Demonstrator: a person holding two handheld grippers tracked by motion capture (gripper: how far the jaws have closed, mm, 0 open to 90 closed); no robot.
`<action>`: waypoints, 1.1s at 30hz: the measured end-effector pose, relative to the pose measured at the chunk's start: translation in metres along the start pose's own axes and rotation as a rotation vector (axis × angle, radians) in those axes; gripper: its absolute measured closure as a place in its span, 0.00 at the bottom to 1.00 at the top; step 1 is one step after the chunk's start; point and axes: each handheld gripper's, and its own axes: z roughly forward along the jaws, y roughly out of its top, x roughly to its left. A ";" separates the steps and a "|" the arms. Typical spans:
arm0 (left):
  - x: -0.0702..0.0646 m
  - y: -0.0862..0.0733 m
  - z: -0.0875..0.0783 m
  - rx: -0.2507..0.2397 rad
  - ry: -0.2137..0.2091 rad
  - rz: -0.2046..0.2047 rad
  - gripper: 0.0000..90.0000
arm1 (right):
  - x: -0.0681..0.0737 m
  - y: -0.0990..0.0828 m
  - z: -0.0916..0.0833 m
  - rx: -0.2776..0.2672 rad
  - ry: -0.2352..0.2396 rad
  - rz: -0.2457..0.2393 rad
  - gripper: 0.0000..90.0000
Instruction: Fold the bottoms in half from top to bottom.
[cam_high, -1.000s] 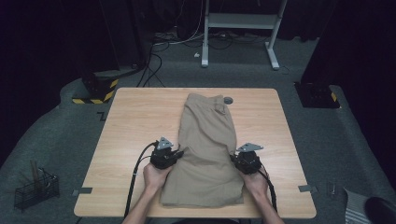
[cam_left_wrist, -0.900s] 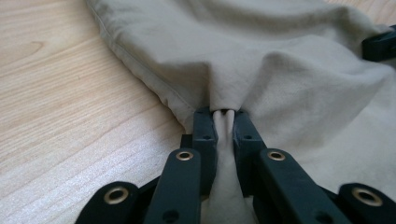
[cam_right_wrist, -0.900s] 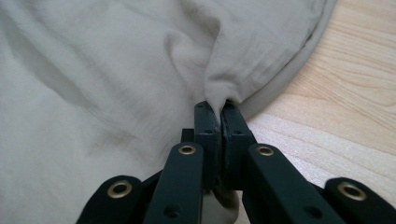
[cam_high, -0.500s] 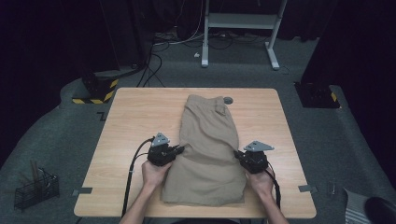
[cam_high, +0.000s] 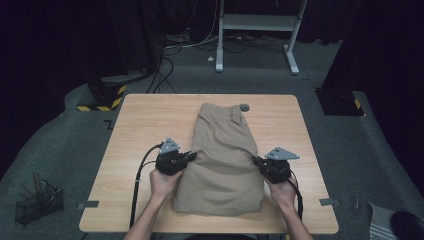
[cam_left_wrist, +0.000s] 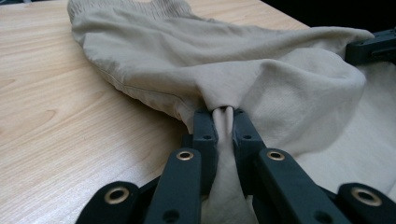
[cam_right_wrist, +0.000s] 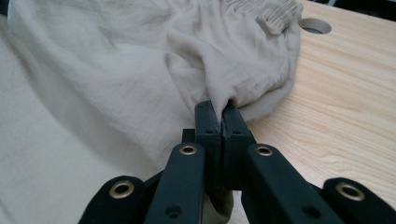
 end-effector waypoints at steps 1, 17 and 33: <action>0.000 0.001 -0.001 -0.002 0.000 0.000 0.93 | 0.000 0.001 0.000 -0.002 0.000 -0.004 0.98; -0.002 0.009 -0.003 -0.051 -0.028 0.003 0.93 | -0.002 0.009 -0.013 -0.045 -0.018 -0.027 0.98; -0.013 0.018 -0.020 -0.109 -0.084 0.010 0.93 | 0.003 0.014 -0.032 -0.085 -0.026 -0.052 0.98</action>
